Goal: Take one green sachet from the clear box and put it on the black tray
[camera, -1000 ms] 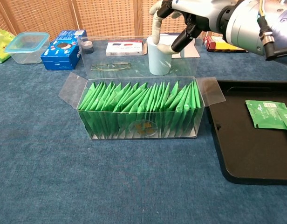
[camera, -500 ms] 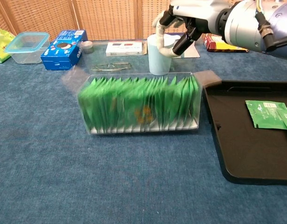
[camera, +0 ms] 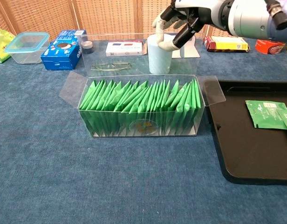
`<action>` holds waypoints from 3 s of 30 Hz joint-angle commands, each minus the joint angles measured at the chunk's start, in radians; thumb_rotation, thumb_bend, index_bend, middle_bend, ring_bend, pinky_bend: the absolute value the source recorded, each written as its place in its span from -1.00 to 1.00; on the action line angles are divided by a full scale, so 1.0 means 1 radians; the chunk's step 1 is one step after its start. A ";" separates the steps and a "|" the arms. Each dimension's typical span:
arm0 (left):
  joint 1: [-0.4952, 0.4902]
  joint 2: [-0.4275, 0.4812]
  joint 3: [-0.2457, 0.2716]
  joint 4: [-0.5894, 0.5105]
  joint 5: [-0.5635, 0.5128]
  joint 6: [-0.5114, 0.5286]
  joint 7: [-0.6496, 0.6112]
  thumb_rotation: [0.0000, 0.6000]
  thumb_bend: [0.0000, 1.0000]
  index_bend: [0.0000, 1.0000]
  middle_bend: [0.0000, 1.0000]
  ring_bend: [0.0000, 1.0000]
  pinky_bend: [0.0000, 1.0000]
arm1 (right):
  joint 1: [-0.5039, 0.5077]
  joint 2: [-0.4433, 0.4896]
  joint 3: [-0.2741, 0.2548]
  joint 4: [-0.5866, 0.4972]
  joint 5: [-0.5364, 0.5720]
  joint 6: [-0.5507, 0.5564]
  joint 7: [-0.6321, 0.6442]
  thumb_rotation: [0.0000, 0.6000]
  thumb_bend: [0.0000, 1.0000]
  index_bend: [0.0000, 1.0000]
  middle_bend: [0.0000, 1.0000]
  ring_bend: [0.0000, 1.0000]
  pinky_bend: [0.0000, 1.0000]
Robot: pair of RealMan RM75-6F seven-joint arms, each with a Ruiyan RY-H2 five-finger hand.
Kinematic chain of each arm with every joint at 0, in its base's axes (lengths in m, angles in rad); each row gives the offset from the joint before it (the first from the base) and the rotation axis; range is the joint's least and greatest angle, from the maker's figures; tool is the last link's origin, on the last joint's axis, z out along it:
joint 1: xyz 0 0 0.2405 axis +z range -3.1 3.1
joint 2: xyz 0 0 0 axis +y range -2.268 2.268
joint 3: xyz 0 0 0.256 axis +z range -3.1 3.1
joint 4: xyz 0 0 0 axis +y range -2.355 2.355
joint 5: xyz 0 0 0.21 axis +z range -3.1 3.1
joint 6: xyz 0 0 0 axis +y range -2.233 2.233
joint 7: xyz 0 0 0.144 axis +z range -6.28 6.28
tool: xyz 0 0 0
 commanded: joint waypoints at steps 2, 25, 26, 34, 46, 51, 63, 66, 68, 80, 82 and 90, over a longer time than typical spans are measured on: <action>0.001 0.000 0.001 0.001 -0.001 -0.001 -0.001 1.00 -0.52 -0.74 -0.76 -0.79 -0.52 | 0.007 -0.010 -0.011 0.013 -0.002 0.010 -0.001 1.00 -0.09 0.12 -0.75 -0.75 -0.78; 0.002 0.000 0.003 0.008 -0.006 -0.006 -0.005 1.00 -0.53 -0.74 -0.76 -0.79 -0.52 | 0.010 -0.111 -0.021 0.116 -0.052 0.152 -0.001 1.00 -0.09 -0.63 -0.89 -0.76 -0.78; 0.001 -0.001 0.004 0.008 -0.006 -0.007 -0.005 1.00 -0.53 -0.74 -0.76 -0.79 -0.52 | 0.008 -0.113 -0.020 0.117 -0.054 0.156 0.001 1.00 -0.09 -0.61 -0.89 -0.76 -0.78; 0.000 -0.003 0.004 0.011 -0.007 -0.010 -0.007 1.00 -0.53 -0.74 -0.76 -0.79 -0.52 | 0.013 -0.109 -0.018 0.120 -0.012 0.130 -0.021 1.00 -0.09 -0.04 -0.86 -0.76 -0.78; 0.001 -0.002 0.004 0.012 -0.004 -0.007 -0.014 1.00 -0.53 -0.74 -0.76 -0.79 -0.52 | 0.020 -0.108 -0.019 0.122 0.001 0.135 -0.052 1.00 -0.09 0.41 -0.55 -0.75 -0.78; 0.000 -0.002 0.004 0.013 -0.003 -0.008 -0.015 1.00 -0.52 -0.74 -0.76 -0.79 -0.52 | 0.021 -0.103 -0.021 0.122 0.001 0.128 -0.057 1.00 -0.09 0.54 -0.45 -0.74 -0.78; 0.000 -0.004 0.004 0.015 -0.001 -0.005 -0.015 1.00 -0.53 -0.74 -0.76 -0.79 -0.52 | 0.013 -0.062 -0.020 0.095 -0.013 0.065 0.000 0.64 0.06 0.41 -0.55 -0.75 -0.79; 0.000 -0.004 0.004 0.016 0.001 -0.004 -0.015 1.00 -0.53 -0.74 -0.76 -0.79 -0.52 | 0.011 -0.055 -0.022 0.098 -0.023 0.050 0.017 0.34 0.14 0.34 -0.60 -0.75 -0.79; 0.001 -0.004 0.004 0.016 0.001 -0.003 -0.015 1.00 -0.52 -0.74 -0.76 -0.79 -0.52 | 0.011 -0.051 -0.026 0.098 -0.024 0.044 0.020 0.20 0.19 0.28 -0.65 -0.75 -0.79; 0.001 -0.003 0.004 0.016 0.002 -0.003 -0.013 1.00 -0.53 -0.74 -0.77 -0.79 -0.52 | 0.015 -0.049 -0.041 0.103 -0.014 0.046 0.010 0.06 0.28 0.20 -0.71 -0.76 -0.79; 0.000 -0.003 0.004 0.015 0.002 -0.003 -0.012 1.00 -0.52 -0.74 -0.77 -0.79 -0.52 | 0.012 -0.048 -0.043 0.102 -0.020 0.044 0.020 0.03 0.28 0.13 -0.74 -0.76 -0.79; 0.000 -0.003 0.003 0.012 0.003 0.000 -0.005 1.00 -0.53 -0.74 -0.77 -0.79 -0.52 | -0.012 -0.053 -0.044 0.130 -0.111 0.066 0.085 -0.26 0.23 -0.52 -0.89 -0.79 -0.80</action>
